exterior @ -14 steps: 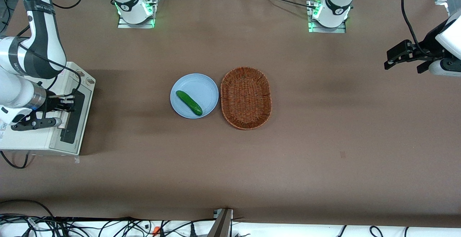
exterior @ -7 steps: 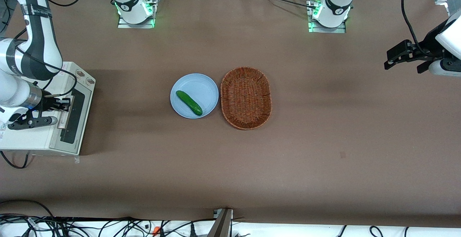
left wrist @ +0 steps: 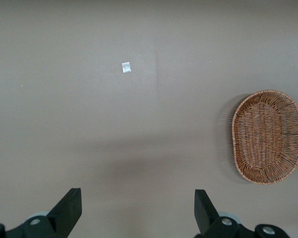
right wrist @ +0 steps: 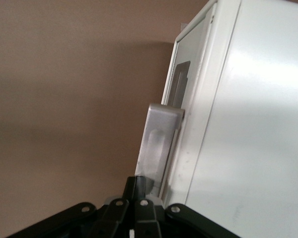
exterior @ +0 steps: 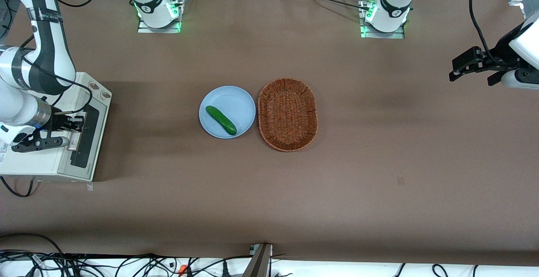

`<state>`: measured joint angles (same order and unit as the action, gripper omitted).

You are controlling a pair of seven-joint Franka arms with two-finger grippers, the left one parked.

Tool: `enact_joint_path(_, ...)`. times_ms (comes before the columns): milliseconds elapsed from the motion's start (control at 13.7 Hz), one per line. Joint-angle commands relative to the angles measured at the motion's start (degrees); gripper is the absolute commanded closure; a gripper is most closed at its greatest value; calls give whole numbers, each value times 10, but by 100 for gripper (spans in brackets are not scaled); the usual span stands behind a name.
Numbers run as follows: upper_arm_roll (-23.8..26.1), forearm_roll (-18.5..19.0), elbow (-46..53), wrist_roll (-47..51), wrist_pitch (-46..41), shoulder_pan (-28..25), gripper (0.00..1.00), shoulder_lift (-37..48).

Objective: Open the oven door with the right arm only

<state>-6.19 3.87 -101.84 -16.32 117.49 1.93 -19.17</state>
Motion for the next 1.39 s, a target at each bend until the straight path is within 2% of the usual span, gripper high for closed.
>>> enact_joint_path(0,0,4,-21,-3,39,4,100,-9)
enact_joint_path(366,0,-7,-22,45,49,-6,100,-30)
enact_joint_path(659,0,-8,-19,130,61,-51,100,-54)
enact_joint_path(951,-1,-56,-15,167,87,-86,100,-84)
enact_joint_path(1171,-1,-57,1,236,97,-113,100,-100)
enact_joint_path(1244,-1,-59,10,253,93,-120,93,-101)
enact_joint_path(1317,-1,-61,16,275,92,-126,73,-100)
